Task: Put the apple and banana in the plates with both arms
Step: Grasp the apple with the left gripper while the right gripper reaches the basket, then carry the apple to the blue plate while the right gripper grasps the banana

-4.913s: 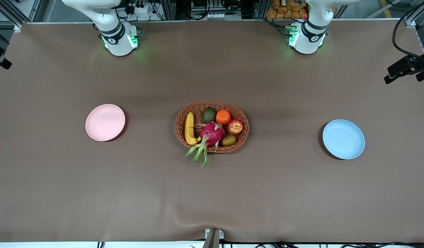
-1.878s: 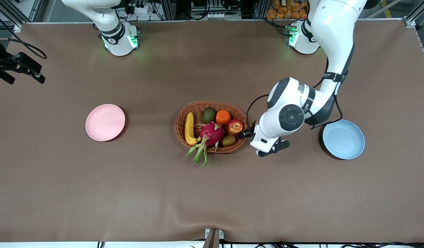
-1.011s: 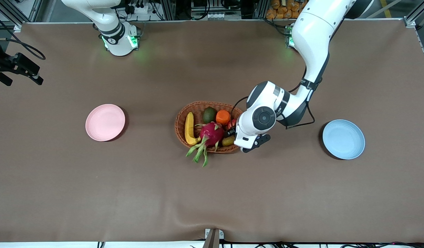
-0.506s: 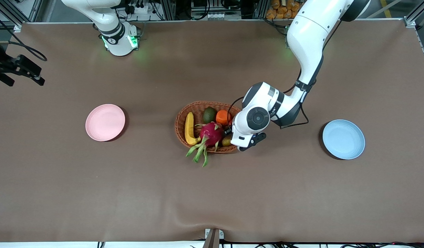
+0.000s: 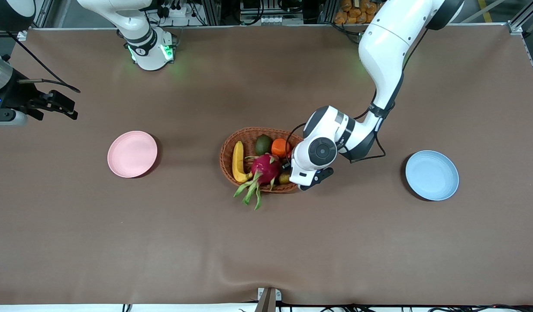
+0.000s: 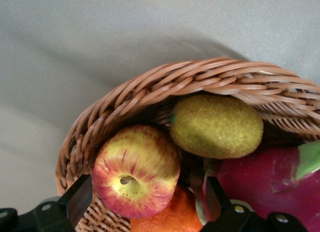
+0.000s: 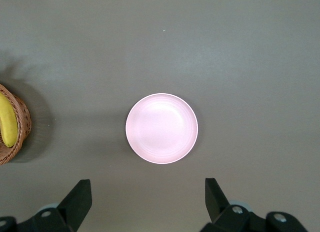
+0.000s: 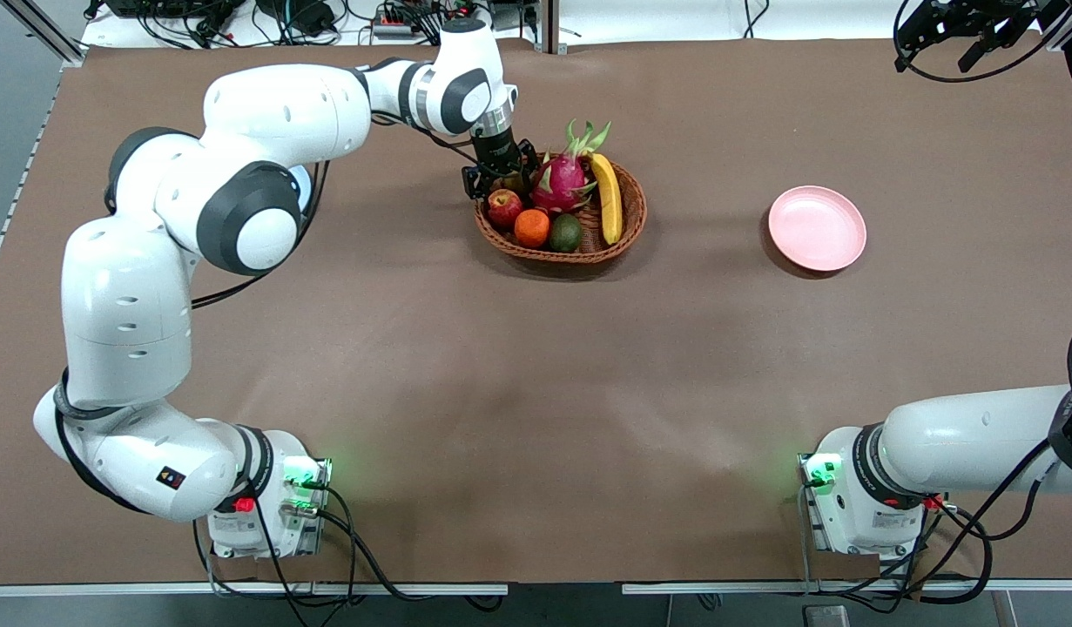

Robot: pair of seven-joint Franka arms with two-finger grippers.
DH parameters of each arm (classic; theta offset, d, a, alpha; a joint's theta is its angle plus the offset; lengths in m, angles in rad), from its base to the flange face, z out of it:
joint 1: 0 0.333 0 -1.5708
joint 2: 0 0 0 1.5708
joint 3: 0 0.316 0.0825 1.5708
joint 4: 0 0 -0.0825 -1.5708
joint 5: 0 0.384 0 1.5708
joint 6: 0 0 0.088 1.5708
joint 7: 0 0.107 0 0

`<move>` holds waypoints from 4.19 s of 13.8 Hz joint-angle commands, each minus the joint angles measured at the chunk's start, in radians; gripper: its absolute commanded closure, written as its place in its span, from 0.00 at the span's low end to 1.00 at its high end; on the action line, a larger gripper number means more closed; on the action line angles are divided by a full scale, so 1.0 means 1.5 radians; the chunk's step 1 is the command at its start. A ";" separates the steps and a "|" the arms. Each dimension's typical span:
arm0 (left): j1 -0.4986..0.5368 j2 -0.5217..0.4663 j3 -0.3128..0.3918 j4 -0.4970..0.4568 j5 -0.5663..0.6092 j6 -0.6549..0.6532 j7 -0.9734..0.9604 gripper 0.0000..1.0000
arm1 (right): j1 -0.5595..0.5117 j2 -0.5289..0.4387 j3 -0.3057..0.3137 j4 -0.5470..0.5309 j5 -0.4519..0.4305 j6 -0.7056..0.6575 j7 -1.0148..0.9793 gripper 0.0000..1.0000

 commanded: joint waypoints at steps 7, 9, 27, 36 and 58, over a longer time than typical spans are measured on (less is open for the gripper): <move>-0.012 0.010 0.005 -0.009 -0.011 0.024 -0.018 0.01 | 0.047 0.109 0.122 0.004 0.000 0.187 0.210 0.00; -0.013 0.009 0.005 -0.010 -0.011 0.022 -0.024 0.00 | 0.056 0.136 0.148 0.008 0.000 0.245 0.243 0.00; -0.011 -0.031 0.009 -0.010 -0.003 -0.047 -0.053 0.90 | 0.105 0.250 0.164 0.026 -0.013 0.451 0.236 0.00; 0.062 -0.152 0.013 0.008 0.001 -0.225 0.017 0.95 | 0.128 0.267 0.165 0.058 -0.099 0.382 0.187 0.00; 0.484 -0.260 0.005 -0.318 0.174 0.047 0.714 0.85 | 0.250 0.456 0.194 0.034 -0.104 0.626 -0.043 0.27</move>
